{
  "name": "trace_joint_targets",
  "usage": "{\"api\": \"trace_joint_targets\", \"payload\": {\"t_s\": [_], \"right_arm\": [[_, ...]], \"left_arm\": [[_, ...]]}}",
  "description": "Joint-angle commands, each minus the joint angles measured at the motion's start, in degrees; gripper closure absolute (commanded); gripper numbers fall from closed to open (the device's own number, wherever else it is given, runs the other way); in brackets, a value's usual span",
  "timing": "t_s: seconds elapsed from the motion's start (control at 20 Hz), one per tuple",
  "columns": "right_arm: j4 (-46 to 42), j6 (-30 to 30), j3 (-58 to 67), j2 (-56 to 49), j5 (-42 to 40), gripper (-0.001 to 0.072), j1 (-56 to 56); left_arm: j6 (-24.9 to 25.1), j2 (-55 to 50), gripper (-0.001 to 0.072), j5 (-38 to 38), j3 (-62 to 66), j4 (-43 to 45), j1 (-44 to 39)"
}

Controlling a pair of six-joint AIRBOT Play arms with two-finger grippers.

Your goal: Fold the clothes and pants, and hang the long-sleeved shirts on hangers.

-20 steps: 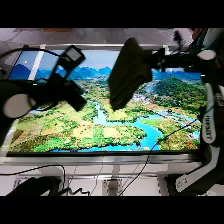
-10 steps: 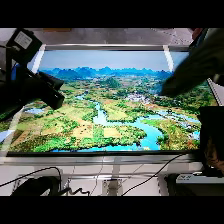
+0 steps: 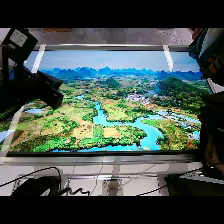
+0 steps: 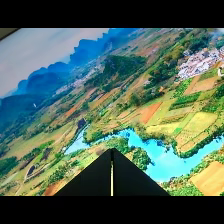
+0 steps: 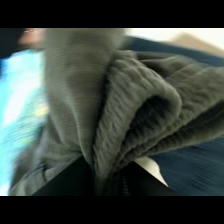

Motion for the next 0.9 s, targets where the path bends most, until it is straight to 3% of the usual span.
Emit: {"api": "trace_joint_targets", "payload": {"t_s": [0.0,0.05,0.1,0.15,0.2,0.4,0.5,0.55,0.6,0.65,0.7,0.85], "right_arm": [[-16.94,5.95,0.04,3.28,3.58,0.0674,-1.99],[-16.94,8.33,0.04,3.76,3.63,0.0626,-1.99],[-16.79,11.41,0.04,3.91,4.09,0.0440,-1.99],[-16.48,13.40,0.04,3.89,5.51,0.0132,-1.99],[-16.31,13.77,0.02,3.87,6.71,0.0020,-1.97],[-16.15,13.18,0.04,3.87,11.28,0.0029,-1.92],[-15.41,8.15,0.04,3.87,11.61,0.0033,-1.92],[-14.64,4.07,0.04,3.87,11.02,0.0100,-1.92],[-13.99,0.35,0.04,3.87,10.51,0.0313,-1.92],[-11.87,-0.52,0.04,3.87,10.80,0.0599,-1.99],[-8.66,-0.66,0.04,3.91,11.26,0.0678,-1.97],[9.79,-5.11,0.04,4.13,10.03,0.0677,-0.11]], "left_arm": [[-0.46,0.04,0.0699,0.74,0.00,0.00,0.07],[-0.46,0.04,0.0699,0.74,0.00,0.00,0.07],[-0.46,0.04,0.0698,0.72,0.00,0.00,0.07],[-0.46,0.04,0.0698,0.72,0.00,-0.02,0.07],[-0.46,0.04,0.0698,0.72,0.00,-0.02,0.07],[-0.46,0.04,0.0698,0.70,0.00,-0.02,0.07],[-0.42,0.04,0.0698,0.72,0.00,0.00,0.07],[-0.42,0.07,0.0698,0.70,0.00,0.00,0.07],[-0.42,0.07,0.0698,0.70,0.00,0.00,0.07],[-0.42,0.07,0.0698,0.70,0.00,0.00,0.07],[-0.42,0.07,0.0698,0.70,0.00,0.00,0.07],[-0.42,0.07,0.0698,0.72,0.00,0.00,0.07]]}}
